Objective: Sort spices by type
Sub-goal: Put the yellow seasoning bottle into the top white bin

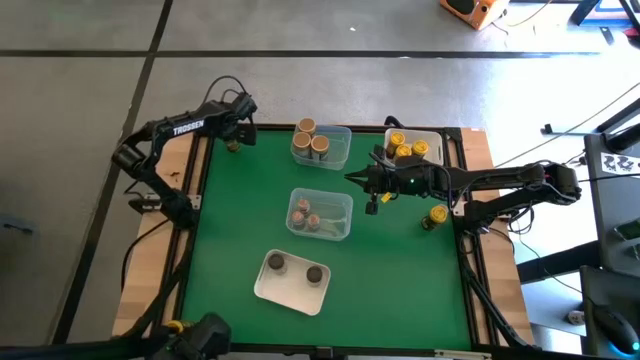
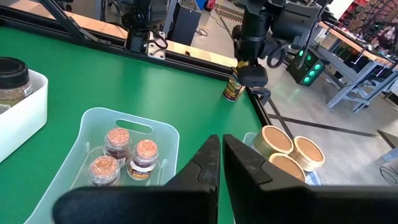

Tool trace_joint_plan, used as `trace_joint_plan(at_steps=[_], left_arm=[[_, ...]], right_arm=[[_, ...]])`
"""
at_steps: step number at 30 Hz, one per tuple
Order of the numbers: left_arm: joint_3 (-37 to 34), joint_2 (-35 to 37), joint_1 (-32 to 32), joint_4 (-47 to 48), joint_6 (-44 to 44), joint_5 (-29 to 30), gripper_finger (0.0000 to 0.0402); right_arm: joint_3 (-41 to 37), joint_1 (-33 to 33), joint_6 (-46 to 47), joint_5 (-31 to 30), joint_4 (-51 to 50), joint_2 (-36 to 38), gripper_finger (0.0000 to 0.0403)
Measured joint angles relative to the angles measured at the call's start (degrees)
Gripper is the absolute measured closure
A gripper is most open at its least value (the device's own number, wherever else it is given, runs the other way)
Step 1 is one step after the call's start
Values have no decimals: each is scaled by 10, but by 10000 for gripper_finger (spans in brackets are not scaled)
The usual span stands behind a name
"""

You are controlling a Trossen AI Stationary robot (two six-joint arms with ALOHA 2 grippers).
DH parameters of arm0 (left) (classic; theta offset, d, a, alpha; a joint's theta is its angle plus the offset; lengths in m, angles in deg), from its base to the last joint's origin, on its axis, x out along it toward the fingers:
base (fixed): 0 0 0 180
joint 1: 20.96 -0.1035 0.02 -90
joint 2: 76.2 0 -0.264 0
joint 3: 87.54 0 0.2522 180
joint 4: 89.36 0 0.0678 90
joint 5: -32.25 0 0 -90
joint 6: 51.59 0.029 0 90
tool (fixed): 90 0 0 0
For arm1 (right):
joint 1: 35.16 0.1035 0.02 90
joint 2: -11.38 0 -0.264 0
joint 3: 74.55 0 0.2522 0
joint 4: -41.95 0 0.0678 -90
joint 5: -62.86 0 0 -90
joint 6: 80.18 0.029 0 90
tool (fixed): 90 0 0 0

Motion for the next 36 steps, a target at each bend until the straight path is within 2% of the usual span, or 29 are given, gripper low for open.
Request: trace_joint_plan(at_steps=[3,8,14,19,25,29,36], left_arm=[[0,-6,-2,-2,23,-6,133],[1,-5,0,-18,75,-9,179],[0,-3,27,-17,113,5,180],[7,38,67,-3,120,3,181],[9,122,158,-3,113,-4,181],[9,171,234,-7,102,-17,181],[9,223,375,-21,89,-70,179]], right_arm=[[0,0,0,0,0,0,382],[0,0,-2,0,5,0,382],[0,0,0,0,-6,0,382],[0,0,1,-1,-27,0,382],[0,0,6,8,-25,0,382],[0,0,48,14,-11,0,382],[0,1,78,51,-1,0,381]])
